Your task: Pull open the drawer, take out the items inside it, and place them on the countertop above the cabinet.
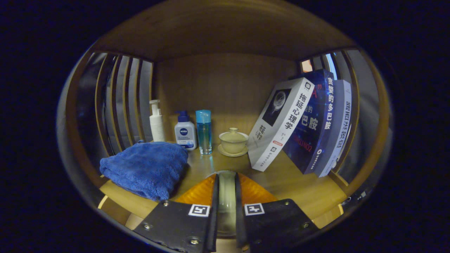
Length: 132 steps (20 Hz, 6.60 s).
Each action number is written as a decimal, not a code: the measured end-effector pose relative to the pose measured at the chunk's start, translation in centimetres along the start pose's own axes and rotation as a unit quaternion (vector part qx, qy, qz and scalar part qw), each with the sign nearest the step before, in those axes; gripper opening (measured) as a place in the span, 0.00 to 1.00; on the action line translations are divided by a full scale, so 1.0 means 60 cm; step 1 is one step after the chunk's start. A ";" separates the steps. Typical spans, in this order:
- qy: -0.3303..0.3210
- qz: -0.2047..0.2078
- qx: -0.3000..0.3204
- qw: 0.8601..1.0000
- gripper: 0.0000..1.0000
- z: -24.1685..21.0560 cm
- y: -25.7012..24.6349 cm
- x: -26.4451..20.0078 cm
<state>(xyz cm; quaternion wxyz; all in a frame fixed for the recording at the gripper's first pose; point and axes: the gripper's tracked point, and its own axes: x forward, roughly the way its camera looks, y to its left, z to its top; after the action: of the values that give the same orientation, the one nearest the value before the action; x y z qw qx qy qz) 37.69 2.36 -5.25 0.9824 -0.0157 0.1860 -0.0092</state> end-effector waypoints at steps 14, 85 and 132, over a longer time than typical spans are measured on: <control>-0.069 0.044 0.023 0.996 0.32 0.008 0.008 -0.237; -0.063 -0.016 -0.021 0.998 1.00 -0.268 0.003 -0.312; -0.067 -0.022 -0.030 0.997 1.00 -0.227 0.004 -0.138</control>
<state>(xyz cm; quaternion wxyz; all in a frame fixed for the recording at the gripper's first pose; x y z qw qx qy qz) 24.97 2.41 -14.92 0.9913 -0.0497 0.1194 -0.0245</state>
